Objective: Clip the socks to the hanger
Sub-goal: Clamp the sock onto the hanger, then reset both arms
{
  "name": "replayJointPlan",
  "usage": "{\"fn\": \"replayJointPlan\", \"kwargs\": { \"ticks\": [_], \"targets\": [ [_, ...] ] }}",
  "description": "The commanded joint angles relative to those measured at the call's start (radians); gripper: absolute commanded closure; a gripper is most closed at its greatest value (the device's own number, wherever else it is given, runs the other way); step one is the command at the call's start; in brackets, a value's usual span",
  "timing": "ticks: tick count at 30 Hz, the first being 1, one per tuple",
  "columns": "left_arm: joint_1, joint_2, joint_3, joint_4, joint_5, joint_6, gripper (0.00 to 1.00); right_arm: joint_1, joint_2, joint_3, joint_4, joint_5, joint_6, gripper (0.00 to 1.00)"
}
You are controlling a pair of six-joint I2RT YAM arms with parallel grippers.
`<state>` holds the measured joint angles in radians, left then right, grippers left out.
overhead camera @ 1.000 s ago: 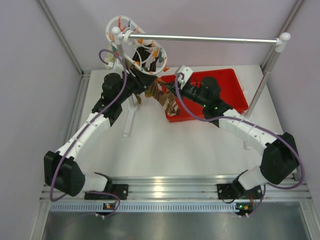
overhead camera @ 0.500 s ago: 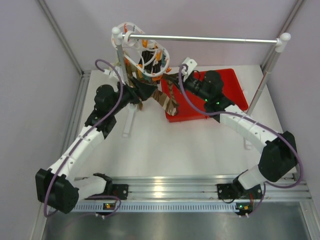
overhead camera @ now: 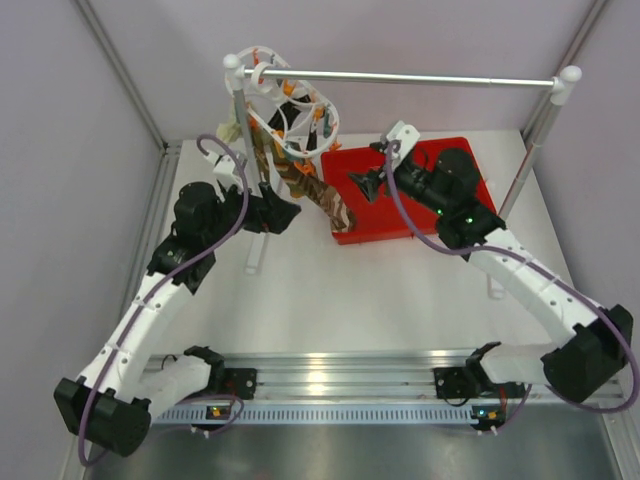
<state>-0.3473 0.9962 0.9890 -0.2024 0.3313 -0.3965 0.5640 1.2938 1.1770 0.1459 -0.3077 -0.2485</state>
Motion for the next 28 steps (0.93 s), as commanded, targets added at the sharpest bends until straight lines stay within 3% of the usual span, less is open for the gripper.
{"fn": "replayJointPlan", "kwargs": {
  "ticks": [1,5,8,14,19,28],
  "targets": [
    [0.016,-0.047,0.069,-0.194,-0.043,0.213,0.02,-0.01,-0.141,-0.02,-0.115,0.036,-0.044,0.18],
    [0.016,-0.015,0.129,-0.33,-0.122,0.352,0.02,-0.027,-0.249,-0.066,-0.225,0.051,-0.052,0.0],
    [0.016,0.034,0.168,-0.436,-0.207,0.412,0.02,-0.056,-0.333,-0.126,-0.316,0.055,-0.057,0.0],
    [0.018,0.058,0.137,-0.471,-0.386,0.42,0.02,-0.128,-0.468,-0.276,-0.451,0.076,-0.037,0.0],
    [0.053,-0.048,0.062,-0.433,-0.422,0.403,0.02,-0.203,-0.583,-0.399,-0.436,0.084,-0.006,0.0],
    [0.071,-0.131,0.046,-0.436,-0.504,0.398,0.02,-0.259,-0.656,-0.406,-0.462,0.042,0.04,0.0]
  ]
}}
